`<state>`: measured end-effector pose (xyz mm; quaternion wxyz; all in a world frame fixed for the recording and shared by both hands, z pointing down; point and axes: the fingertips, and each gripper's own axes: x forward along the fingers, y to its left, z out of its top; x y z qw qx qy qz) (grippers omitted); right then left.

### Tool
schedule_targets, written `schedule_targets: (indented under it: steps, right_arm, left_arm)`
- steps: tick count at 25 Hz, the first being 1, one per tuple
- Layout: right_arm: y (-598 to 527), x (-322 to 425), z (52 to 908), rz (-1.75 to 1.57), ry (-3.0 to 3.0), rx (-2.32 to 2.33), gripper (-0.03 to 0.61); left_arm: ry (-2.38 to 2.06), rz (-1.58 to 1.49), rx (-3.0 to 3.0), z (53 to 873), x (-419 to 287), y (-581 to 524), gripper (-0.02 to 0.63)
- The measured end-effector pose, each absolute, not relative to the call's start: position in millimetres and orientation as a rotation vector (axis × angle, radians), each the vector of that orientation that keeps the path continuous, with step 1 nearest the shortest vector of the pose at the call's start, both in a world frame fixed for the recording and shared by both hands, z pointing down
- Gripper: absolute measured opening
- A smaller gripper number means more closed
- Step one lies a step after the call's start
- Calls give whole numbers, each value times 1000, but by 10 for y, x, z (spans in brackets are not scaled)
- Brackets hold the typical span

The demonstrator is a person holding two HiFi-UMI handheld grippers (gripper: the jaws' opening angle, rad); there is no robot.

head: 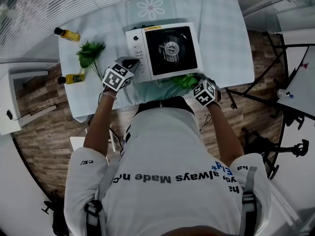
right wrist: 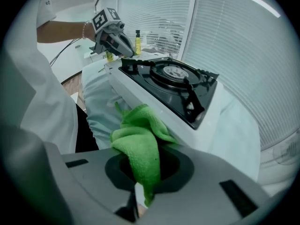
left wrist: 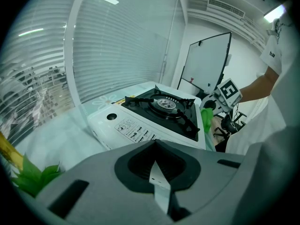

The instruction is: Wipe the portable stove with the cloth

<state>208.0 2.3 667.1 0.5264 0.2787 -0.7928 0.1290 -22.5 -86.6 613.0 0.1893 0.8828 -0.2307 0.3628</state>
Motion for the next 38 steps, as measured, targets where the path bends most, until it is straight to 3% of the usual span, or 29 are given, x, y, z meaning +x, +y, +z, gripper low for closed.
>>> schedule_targets:
  steps: [22,38]
  right_arm:
    - [-363,3012,6710,315,-1737,643,23]
    - [-1692,2881,6635,200,-1710,749,23]
  left_arm:
    - [-683,981,2448,6126,-221,-872,12]
    - [-701,880,2435,6098,-225,-886,12]
